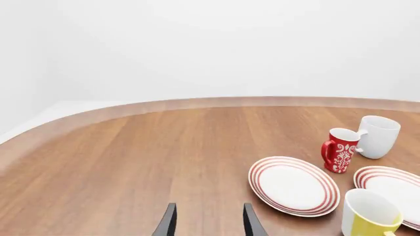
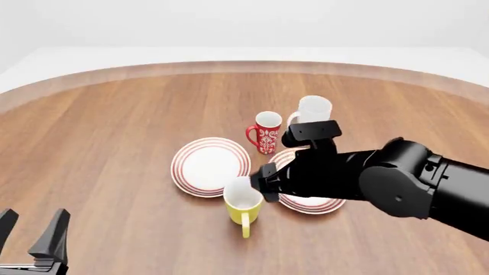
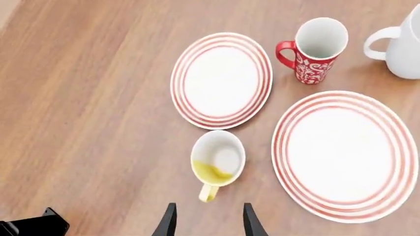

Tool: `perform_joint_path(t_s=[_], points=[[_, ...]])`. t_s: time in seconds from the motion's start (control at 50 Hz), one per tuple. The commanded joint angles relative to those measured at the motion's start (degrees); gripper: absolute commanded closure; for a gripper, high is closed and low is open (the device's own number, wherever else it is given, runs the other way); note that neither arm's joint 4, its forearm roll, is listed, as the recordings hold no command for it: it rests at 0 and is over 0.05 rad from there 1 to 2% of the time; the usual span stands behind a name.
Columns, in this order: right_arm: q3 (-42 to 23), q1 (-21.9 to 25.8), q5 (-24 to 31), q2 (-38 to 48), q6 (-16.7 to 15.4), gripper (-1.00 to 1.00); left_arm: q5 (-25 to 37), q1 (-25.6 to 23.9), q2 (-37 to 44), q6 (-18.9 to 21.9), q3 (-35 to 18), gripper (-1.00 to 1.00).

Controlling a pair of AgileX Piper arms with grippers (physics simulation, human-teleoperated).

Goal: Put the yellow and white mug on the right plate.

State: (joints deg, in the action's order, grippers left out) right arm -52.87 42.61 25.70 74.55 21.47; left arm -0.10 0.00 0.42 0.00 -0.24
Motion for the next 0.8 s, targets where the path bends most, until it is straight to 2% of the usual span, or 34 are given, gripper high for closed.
perform_joint_path(t_s=[0.02, 0.1, 0.32, 0.48, 0.62, 0.7, 0.72, 0.8], points=[[4.54, 1.32, -5.28, 1.17, 2.64, -1.0, 0.0, 0.0, 0.0, 0.0, 0.0, -1.0], [5.25, 2.41, -6.63, 1.57, 4.28, -1.0, 0.0, 0.0, 0.0, 0.0, 0.0, -1.0], [7.13, 2.76, -9.39, 2.24, 6.05, -1.0, 0.0, 0.0, 0.0, 0.0, 0.0, -1.0], [6.77, 1.39, -9.73, 3.07, 5.68, -1.0, 0.0, 0.0, 0.0, 0.0, 0.0, -1.0], [7.1, 2.2, -10.76, 3.39, 6.65, -1.0, 0.0, 0.0, 0.0, 0.0, 0.0, -1.0], [8.18, 0.06, -12.76, 4.49, 6.29, -1.0, 0.0, 0.0, 0.0, 0.0, 0.0, -1.0], [8.93, 0.09, -13.61, 4.92, 7.33, -1.0, 0.0, 0.0, 0.0, 0.0, 0.0, -1.0], [9.45, 2.24, -14.5, 5.19, 8.15, -1.0, 0.0, 0.0, 0.0, 0.0, 0.0, -1.0]])
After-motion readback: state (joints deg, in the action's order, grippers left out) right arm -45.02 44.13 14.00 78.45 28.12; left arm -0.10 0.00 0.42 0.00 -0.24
